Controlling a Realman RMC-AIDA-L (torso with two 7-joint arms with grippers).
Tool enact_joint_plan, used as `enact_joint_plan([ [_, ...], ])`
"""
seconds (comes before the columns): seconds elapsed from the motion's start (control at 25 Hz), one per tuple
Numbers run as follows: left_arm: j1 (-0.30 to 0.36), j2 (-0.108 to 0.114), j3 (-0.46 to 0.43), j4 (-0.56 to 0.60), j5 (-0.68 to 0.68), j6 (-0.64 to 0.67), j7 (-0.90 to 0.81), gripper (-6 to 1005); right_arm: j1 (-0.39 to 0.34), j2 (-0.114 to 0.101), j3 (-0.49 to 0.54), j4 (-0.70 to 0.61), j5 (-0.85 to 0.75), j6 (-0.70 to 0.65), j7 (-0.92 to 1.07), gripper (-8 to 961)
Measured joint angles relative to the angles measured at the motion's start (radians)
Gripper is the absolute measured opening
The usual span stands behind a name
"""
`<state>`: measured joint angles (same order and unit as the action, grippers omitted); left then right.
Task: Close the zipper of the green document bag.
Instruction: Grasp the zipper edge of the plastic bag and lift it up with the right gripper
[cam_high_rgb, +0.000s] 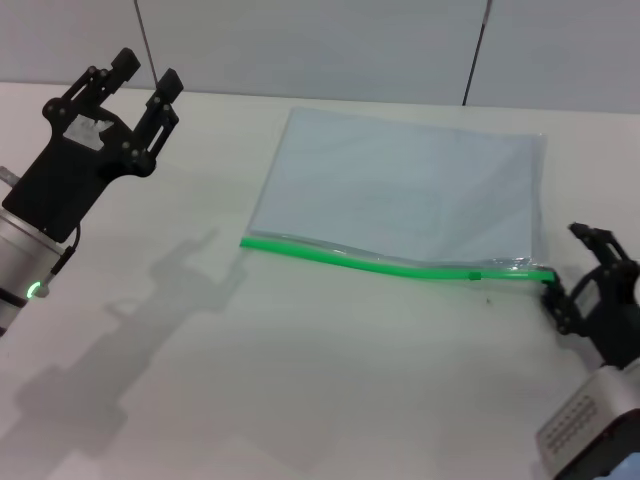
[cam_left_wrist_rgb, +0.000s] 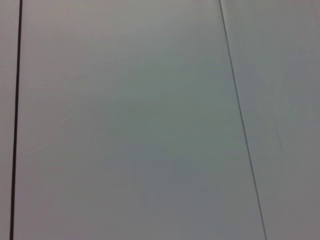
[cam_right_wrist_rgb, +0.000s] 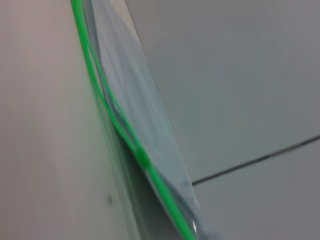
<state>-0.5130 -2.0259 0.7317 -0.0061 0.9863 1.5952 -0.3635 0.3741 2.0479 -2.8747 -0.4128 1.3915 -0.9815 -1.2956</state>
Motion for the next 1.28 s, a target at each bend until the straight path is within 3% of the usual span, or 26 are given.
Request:
enact_joint_plan([
  [0.24, -0.001, -0.001, 0.0, 0.0, 0.0, 0.0, 0.0, 507, 0.008, -0.001, -0.001, -0.054, -0.015, 0.001, -0.071, 725],
  [1.0, -0.009, -0.002, 0.0, 0.0, 0.0, -0.009, -0.003, 506, 0.097, 0.0, -0.002, -0.058, -0.036, 0.09, -0.077, 717],
  [1.28, -0.01, -0.002, 0.0, 0.0, 0.0, -0.009, -0.005, 505, 0.128, 0.0, -0.001, -0.058, -0.03, 0.134, -0.08, 481],
])
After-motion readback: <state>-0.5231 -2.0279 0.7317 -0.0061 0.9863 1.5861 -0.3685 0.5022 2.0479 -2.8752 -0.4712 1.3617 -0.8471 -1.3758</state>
